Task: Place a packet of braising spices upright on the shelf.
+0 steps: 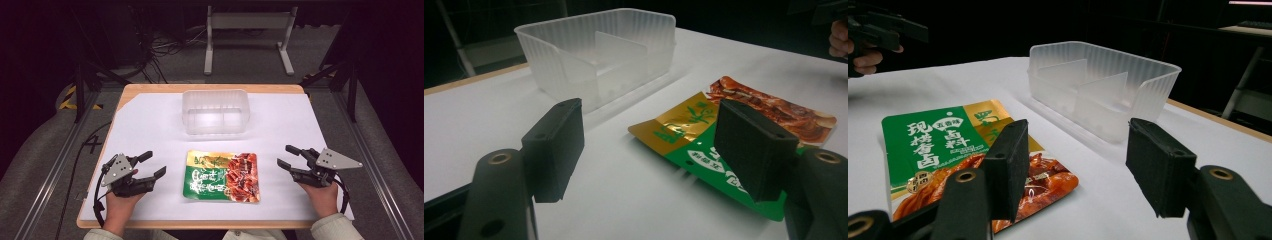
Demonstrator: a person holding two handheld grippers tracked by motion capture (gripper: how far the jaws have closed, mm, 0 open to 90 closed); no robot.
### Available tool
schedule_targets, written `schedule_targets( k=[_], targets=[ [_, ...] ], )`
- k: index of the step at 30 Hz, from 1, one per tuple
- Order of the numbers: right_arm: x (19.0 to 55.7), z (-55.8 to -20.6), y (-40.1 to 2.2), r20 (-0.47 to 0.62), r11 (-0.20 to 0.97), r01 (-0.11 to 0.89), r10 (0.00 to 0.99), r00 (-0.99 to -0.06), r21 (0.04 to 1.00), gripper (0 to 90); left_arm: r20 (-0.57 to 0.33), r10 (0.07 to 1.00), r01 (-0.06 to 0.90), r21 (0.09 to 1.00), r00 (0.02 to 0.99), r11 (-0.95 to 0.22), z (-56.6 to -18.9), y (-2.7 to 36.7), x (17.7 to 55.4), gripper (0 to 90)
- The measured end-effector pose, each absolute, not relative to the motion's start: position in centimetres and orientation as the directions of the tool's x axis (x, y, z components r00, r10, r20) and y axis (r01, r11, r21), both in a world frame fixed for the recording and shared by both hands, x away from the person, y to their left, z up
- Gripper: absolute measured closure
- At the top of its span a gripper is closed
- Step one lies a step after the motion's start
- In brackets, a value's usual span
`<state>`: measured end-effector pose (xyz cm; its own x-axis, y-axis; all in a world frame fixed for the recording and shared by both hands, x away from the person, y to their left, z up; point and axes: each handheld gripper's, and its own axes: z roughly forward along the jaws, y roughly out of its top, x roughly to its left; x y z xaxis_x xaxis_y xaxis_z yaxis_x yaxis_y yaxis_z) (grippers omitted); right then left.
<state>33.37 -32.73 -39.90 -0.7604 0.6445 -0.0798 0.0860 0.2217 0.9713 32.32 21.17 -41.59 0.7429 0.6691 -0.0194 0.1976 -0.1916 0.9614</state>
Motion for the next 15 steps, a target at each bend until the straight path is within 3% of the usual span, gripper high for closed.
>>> schedule_targets(
  k=[10, 15],
  targets=[
    [33.5, -40.2, -32.8, -0.100, 0.216, 0.060, 0.656, -0.748, 0.975, 35.7, -0.041, 0.635, 0.201, 0.962, 0.771, -0.182, -41.4, 20.3, 32.0, 22.1],
    [33.5, -40.4, -32.6, -0.099, 0.216, 0.060, 0.657, -0.747, 0.975, 33.9, -0.002, 0.612, 0.169, 0.962, 0.791, -0.215, -41.2, 19.1, 31.6, 18.7]
  ],
)
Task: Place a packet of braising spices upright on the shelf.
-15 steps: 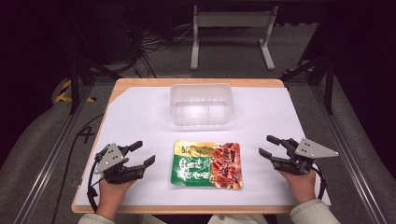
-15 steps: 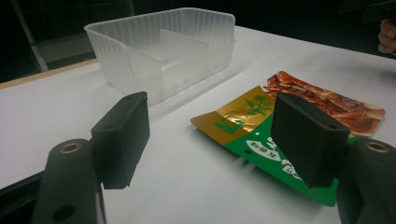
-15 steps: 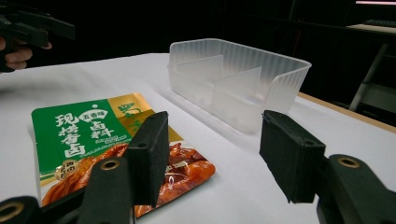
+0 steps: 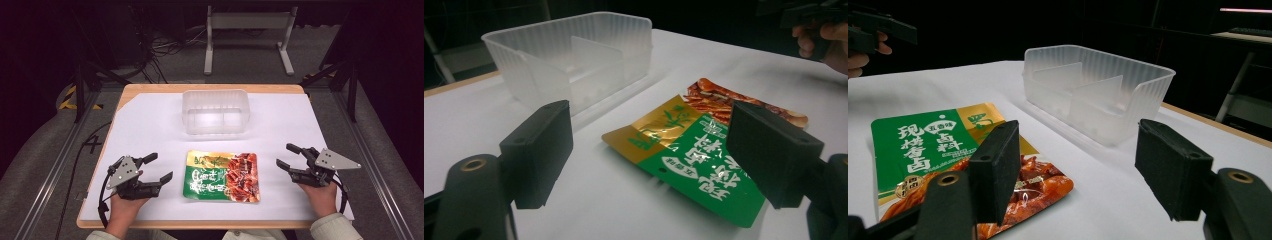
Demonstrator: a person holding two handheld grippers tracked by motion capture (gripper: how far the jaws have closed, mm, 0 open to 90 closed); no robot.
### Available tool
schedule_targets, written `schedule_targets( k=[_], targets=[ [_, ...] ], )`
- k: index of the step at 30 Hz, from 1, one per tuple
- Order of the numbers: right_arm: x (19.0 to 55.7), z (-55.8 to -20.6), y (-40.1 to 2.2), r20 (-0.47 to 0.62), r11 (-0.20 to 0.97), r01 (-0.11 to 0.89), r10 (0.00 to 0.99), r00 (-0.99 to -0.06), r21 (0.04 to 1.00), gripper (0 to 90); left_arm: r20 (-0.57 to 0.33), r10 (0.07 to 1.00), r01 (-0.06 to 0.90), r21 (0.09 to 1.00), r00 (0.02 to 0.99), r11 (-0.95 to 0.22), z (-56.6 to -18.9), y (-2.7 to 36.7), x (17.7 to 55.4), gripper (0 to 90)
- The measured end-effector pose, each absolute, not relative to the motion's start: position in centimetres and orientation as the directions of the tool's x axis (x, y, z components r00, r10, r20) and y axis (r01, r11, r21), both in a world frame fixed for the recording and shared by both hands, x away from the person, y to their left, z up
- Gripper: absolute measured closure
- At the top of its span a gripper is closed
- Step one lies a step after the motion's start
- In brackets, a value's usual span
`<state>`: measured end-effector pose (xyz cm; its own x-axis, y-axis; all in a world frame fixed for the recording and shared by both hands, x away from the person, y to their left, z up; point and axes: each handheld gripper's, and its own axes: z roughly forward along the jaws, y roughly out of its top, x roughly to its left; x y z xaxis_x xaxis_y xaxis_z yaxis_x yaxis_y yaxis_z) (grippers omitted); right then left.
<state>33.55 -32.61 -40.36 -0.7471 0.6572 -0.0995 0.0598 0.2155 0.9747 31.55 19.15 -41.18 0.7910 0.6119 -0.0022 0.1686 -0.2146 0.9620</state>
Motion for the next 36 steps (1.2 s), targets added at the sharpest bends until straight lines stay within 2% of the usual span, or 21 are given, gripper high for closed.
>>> schedule_targets(
  k=[14, 25, 31, 36],
  targets=[
    [33.6, -40.6, -32.6, -0.091, 0.207, 0.064, 0.656, -0.749, 0.976, 30.8, -0.045, 0.523, 0.167, 0.968, 0.851, -0.189, -40.9, 16.6, 31.0, 12.8],
    [33.5, -40.6, -32.5, -0.088, 0.207, 0.066, 0.655, -0.751, 0.976, 29.5, -0.177, 0.530, 0.322, 0.926, 0.829, -0.195, -41.4, 16.0, 31.7, 7.8],
    [33.6, -40.7, -32.5, -0.094, 0.207, 0.058, 0.653, -0.751, 0.977, 28.8, -0.290, 0.525, 0.454, 0.866, 0.800, -0.212, -42.3, 16.2, 32.8, 8.2],
    [33.5, -40.7, -32.4, -0.101, 0.211, 0.052, 0.652, -0.751, 0.976, 28.6, -0.322, 0.529, 0.505, 0.827, 0.785, -0.246, -42.8, 16.1, 33.1, 9.6]
  ],
)
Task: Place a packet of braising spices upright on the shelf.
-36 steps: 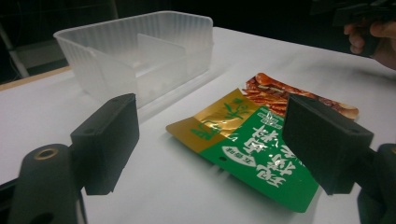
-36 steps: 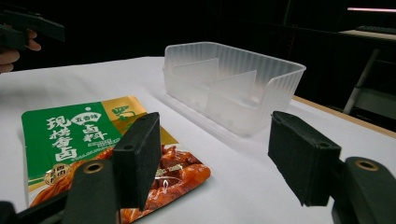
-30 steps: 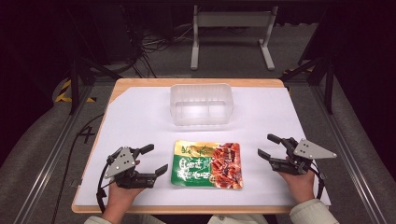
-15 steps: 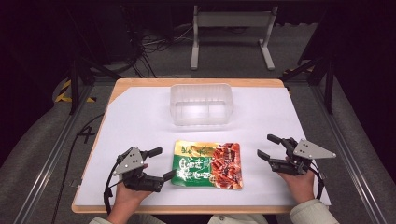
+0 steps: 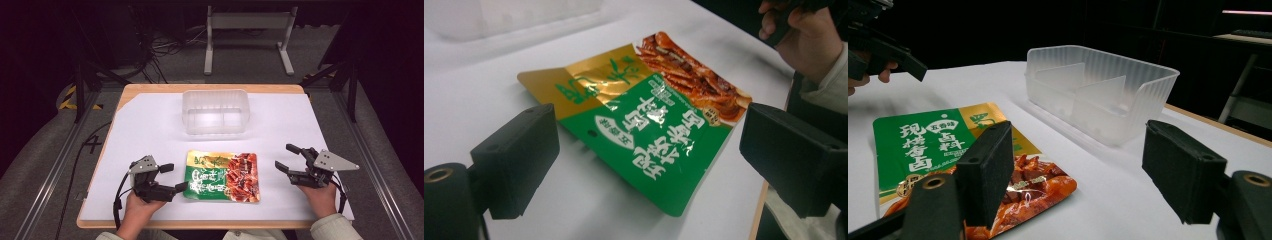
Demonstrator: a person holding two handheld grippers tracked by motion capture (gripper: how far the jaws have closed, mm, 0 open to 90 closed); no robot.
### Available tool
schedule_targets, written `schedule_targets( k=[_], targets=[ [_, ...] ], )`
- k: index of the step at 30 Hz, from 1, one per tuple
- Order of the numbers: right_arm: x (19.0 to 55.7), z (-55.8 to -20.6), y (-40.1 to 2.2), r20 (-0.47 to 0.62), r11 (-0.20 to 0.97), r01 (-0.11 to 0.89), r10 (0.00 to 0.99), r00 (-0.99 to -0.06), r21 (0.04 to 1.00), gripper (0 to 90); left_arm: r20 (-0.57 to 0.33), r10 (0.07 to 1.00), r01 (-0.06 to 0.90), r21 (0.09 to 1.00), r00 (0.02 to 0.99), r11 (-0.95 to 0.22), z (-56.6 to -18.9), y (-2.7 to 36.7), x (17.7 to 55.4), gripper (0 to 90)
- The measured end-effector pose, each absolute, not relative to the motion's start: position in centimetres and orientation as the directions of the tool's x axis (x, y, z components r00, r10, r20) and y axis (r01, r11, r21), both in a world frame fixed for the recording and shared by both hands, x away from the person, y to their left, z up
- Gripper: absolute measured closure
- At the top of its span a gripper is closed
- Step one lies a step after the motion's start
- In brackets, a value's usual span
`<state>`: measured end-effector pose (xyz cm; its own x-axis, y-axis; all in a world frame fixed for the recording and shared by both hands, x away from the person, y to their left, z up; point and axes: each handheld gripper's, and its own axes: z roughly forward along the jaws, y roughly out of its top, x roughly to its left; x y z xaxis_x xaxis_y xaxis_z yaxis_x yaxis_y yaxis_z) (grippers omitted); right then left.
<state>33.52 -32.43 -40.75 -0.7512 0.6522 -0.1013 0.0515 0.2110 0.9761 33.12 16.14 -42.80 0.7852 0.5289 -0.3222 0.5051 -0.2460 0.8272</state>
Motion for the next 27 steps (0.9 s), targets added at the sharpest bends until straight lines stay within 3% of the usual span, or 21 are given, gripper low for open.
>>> schedule_targets(
  k=[4, 27],
  targets=[
    [33.6, -40.8, -32.4, -0.099, 0.212, 0.056, 0.653, -0.751, 0.976, 27.9, -0.317, 0.510, 0.527, 0.779, 0.799, -0.340, -43.5, 15.4, 33.5, 11.2],
    [33.8, -41.2, -32.4, -0.085, 0.212, 0.079, 0.667, -0.740, 0.974, 25.4, -0.361, 0.489, 0.591, 0.647, 0.794, -0.482, -44.7, 14.2, 34.2, 13.6]
  ],
)
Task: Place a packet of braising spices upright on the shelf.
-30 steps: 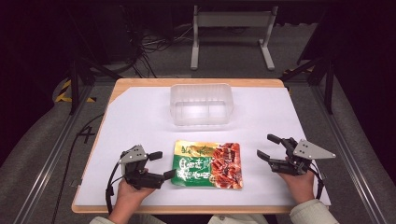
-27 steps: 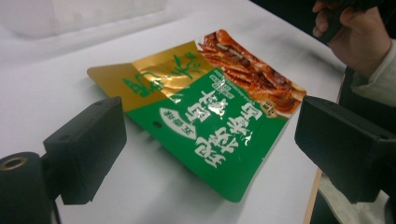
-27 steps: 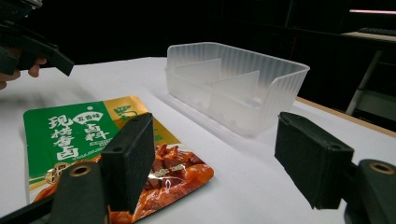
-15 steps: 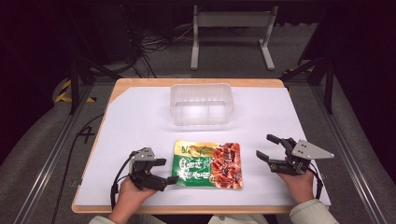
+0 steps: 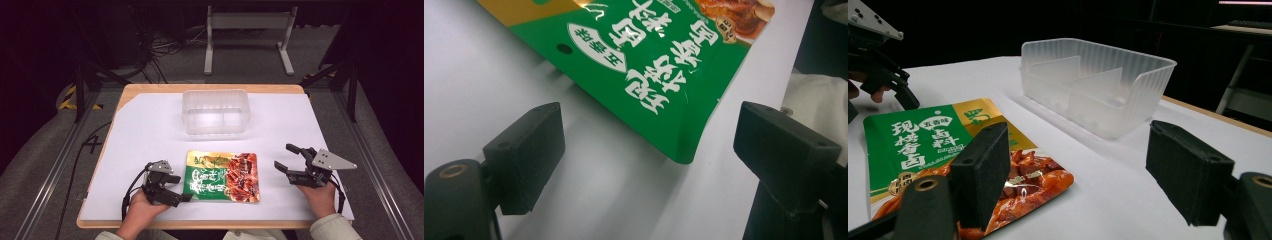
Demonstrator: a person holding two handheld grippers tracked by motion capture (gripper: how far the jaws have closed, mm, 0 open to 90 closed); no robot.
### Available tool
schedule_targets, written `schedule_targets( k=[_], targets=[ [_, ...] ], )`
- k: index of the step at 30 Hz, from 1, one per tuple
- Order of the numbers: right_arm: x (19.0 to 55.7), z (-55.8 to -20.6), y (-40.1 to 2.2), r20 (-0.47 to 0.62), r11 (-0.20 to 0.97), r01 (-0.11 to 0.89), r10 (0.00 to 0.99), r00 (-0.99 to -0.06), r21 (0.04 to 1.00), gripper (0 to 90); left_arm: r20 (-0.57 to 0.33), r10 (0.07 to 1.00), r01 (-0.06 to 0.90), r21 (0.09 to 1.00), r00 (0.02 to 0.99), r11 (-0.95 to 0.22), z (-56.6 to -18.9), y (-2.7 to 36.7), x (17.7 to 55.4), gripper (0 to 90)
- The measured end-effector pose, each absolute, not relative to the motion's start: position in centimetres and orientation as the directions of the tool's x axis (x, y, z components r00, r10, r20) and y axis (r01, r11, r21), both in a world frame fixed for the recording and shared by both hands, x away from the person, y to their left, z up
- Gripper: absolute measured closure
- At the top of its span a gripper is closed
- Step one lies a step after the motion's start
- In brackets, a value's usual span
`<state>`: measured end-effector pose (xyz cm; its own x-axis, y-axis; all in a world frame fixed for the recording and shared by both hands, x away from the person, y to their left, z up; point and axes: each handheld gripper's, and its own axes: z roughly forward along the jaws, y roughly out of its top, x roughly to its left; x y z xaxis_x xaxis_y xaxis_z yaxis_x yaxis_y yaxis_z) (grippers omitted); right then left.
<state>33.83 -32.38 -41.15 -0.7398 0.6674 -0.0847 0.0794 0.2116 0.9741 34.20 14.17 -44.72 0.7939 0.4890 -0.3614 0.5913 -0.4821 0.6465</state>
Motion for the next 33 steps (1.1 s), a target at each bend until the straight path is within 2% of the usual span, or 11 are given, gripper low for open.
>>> schedule_targets(
  k=[9, 14, 21, 26, 33],
  targets=[
    [33.9, -41.2, -32.4, -0.088, 0.216, 0.080, 0.669, -0.738, 0.973, 25.2, -0.348, 0.464, 0.567, 0.649, 0.815, -0.508, -44.7, 13.8, 34.0, 16.8],
    [33.9, -41.3, -32.3, -0.088, 0.216, 0.079, 0.669, -0.738, 0.973, 25.3, -0.361, 0.441, 0.562, 0.646, 0.822, -0.517, -44.7, 13.5, 34.1, 23.1],
    [33.9, -41.4, -32.2, -0.090, 0.223, 0.083, 0.668, -0.739, 0.971, 25.2, -0.380, 0.426, 0.565, 0.642, 0.821, -0.518, -44.8, 12.6, 34.4, 27.2],
    [34.0, -41.5, -32.2, -0.087, 0.227, 0.091, 0.671, -0.736, 0.970, 25.1, -0.419, 0.427, 0.596, 0.626, 0.801, -0.503, -44.9, 12.2, 34.6, 36.6],
    [34.0, -41.5, -32.1, -0.079, 0.225, 0.100, 0.670, -0.738, 0.969, 25.1, -0.407, 0.449, 0.602, 0.620, 0.795, -0.503, -44.9, 11.4, 34.5, 48.4]
  ],
)
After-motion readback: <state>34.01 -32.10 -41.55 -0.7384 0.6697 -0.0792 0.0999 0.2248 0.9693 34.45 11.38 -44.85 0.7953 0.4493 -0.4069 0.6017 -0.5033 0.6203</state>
